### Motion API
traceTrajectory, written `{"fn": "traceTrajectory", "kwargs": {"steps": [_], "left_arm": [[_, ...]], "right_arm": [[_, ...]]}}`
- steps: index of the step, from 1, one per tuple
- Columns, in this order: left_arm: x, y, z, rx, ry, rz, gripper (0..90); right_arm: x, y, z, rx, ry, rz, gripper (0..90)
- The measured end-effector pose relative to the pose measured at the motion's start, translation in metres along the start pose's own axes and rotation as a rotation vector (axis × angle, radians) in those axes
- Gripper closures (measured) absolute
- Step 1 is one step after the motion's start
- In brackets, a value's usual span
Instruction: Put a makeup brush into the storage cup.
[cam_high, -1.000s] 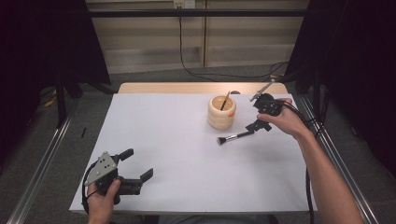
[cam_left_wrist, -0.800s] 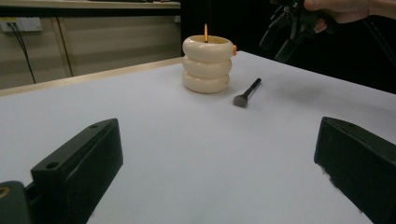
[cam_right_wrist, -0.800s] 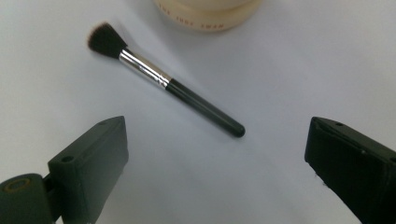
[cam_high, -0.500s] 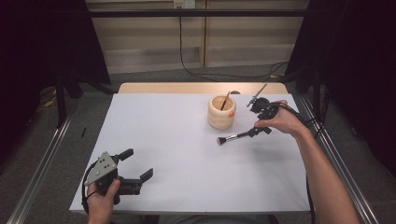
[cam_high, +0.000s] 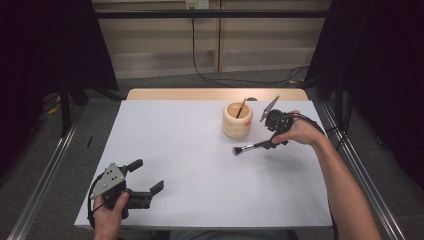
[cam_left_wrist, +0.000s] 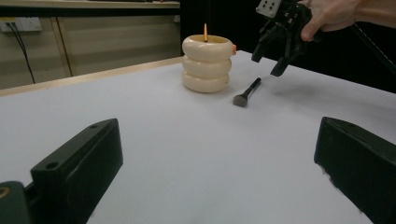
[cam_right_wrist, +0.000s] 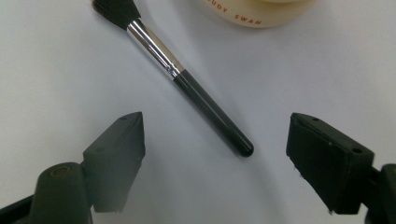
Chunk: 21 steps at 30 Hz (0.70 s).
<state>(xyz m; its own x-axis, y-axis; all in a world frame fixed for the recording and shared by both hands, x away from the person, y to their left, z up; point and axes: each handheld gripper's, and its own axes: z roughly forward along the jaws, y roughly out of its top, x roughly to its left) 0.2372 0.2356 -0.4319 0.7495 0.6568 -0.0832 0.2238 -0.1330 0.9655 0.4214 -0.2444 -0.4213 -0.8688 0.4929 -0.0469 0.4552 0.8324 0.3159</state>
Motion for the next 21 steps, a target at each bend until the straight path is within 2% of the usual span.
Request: {"fn": "traceTrajectory", "kwargs": {"steps": [3, 7, 10, 15, 21], "left_arm": [[0.0, 0.0, 0.0, 0.0, 0.001, -0.003, 1.3], [0.0, 0.0, 0.001, 0.003, -0.002, 0.001, 1.3], [0.0, 0.0, 0.001, 0.004, -0.002, 0.0, 1.2], [0.0, -0.001, 0.001, 0.006, -0.003, -0.001, 1.3], [0.001, -0.001, 0.002, 0.014, -0.002, -0.002, 1.3]], "right_arm": [[-0.002, -0.002, 0.004, 0.005, 0.018, -0.01, 19.6], [-0.006, -0.004, 0.008, 0.016, 0.024, 0.012, 20.5], [-0.008, -0.004, 0.01, 0.008, 0.029, 0.0, 28.7], [-0.007, -0.001, 0.017, 0.03, 0.045, -0.023, 41.0], [-0.007, 0.001, 0.022, 0.032, 0.058, -0.043, 45.4]]}}
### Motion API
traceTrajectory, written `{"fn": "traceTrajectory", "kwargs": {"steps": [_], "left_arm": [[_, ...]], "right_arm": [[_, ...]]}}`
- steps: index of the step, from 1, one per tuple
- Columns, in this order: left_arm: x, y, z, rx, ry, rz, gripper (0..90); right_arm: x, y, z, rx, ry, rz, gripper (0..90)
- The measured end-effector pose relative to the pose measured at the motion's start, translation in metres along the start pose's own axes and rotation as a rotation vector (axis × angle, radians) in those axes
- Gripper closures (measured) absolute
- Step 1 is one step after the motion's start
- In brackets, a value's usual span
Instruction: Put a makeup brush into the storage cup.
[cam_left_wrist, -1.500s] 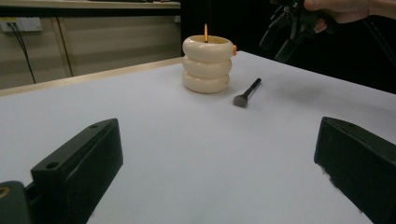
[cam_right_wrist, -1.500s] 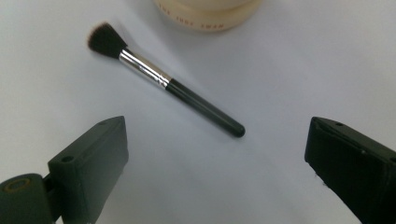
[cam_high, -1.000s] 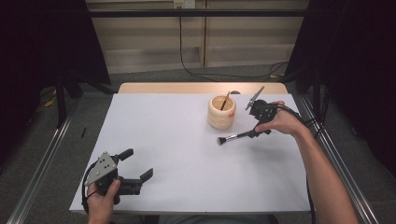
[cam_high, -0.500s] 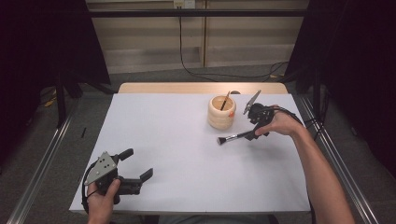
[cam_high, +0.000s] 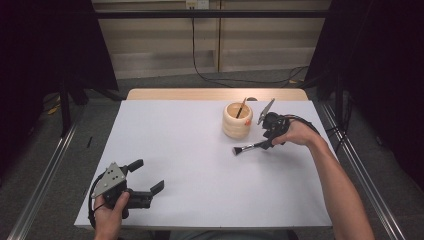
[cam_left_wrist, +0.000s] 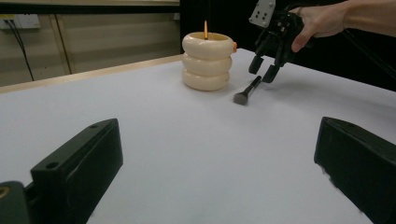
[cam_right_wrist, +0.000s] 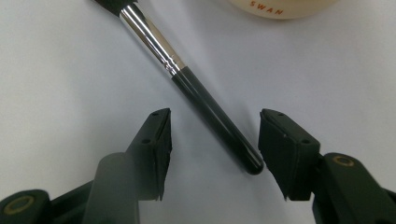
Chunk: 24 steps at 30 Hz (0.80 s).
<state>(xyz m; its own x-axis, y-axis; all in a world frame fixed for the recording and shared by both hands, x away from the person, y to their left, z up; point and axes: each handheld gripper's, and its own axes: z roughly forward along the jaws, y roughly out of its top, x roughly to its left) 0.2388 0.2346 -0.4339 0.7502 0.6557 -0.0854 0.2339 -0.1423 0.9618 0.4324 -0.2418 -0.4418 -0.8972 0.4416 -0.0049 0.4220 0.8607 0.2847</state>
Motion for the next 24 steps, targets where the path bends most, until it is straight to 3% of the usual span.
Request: {"fn": "traceTrajectory", "kwargs": {"steps": [6, 24], "left_arm": [[0.0, 0.0, 0.001, -0.001, -0.002, 0.006, 1.3], [-0.001, 0.0, 0.001, 0.004, -0.005, 0.005, 1.3]], "right_arm": [[0.002, 0.001, 0.004, 0.006, -0.01, 0.002, 44.8], [-0.001, 0.0, 0.012, 0.025, 0.042, -0.013, 61.0]]}}
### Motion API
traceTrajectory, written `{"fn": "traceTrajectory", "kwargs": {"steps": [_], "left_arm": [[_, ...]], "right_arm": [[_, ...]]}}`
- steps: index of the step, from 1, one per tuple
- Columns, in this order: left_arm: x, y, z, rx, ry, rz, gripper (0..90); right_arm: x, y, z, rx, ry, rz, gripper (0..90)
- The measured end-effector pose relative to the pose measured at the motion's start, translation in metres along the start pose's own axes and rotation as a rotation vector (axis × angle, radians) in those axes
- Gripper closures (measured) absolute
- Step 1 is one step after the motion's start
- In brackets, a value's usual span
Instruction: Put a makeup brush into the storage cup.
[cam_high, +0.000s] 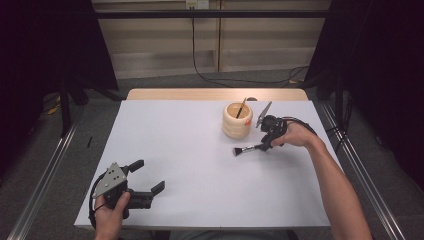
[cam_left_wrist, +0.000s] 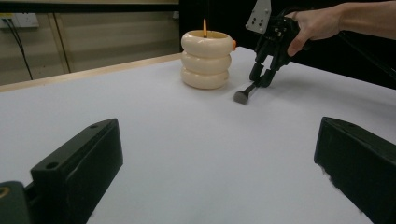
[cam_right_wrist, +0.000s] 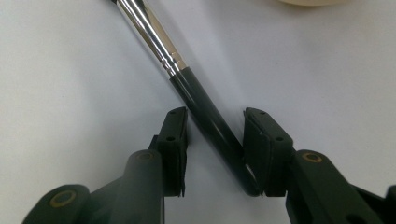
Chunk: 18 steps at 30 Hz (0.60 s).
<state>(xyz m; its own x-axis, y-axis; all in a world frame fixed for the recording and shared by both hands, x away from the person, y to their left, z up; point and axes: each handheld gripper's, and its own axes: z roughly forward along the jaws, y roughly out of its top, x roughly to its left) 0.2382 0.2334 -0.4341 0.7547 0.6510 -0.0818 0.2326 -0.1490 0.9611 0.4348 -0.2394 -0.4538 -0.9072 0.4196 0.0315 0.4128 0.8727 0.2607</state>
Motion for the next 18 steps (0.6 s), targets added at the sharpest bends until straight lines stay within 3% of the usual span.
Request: {"fn": "traceTrajectory", "kwargs": {"steps": [18], "left_arm": [[0.0008, -0.0004, 0.0024, 0.002, -0.001, 0.001, 1.3]], "right_arm": [[0.0028, 0.0031, 0.0005, -0.002, 0.002, -0.05, 65.0]]}}
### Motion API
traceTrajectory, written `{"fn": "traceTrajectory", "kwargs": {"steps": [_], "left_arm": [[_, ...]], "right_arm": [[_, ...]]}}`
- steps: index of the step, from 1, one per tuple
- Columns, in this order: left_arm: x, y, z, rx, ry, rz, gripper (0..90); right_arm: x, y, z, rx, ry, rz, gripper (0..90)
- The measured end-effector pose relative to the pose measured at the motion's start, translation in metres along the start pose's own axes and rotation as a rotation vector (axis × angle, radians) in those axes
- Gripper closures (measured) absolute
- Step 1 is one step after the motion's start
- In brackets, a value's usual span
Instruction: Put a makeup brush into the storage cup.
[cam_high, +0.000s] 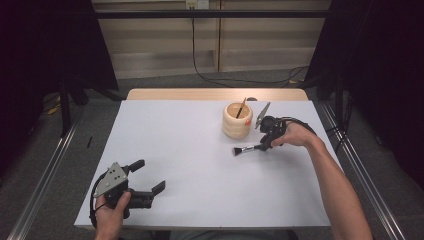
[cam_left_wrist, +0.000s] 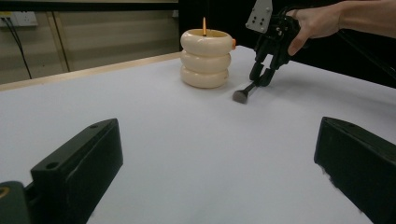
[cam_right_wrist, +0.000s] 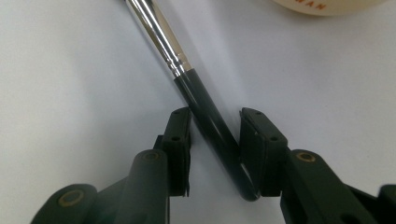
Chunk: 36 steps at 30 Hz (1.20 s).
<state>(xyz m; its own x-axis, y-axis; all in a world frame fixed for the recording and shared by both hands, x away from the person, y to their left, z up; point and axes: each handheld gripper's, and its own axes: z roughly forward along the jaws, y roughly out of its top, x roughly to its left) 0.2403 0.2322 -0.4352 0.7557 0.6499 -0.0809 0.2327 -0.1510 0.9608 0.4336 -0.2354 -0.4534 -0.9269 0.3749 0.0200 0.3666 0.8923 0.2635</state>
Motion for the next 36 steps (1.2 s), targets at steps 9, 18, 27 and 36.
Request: {"fn": "traceTrajectory", "kwargs": {"steps": [9, 18, 27, 36], "left_arm": [[0.0, 0.0, 0.0, 0.0, -0.002, 0.0, 1.3], [0.0, 0.0, 0.0, 0.0, -0.002, 0.0, 1.3], [0.001, 0.001, 0.0, 0.003, -0.002, 0.002, 1.3], [0.001, 0.001, 0.0, 0.004, -0.002, 0.001, 1.2]], "right_arm": [[0.003, -0.001, 0.001, -0.013, 0.009, -0.01, 73.2], [0.004, 0.002, 0.001, 0.012, 0.018, -0.024, 78.9], [0.003, 0.006, 0.001, 0.02, 0.027, -0.009, 73.8], [0.005, 0.017, 0.004, 0.024, 0.013, -0.024, 75.8]]}}
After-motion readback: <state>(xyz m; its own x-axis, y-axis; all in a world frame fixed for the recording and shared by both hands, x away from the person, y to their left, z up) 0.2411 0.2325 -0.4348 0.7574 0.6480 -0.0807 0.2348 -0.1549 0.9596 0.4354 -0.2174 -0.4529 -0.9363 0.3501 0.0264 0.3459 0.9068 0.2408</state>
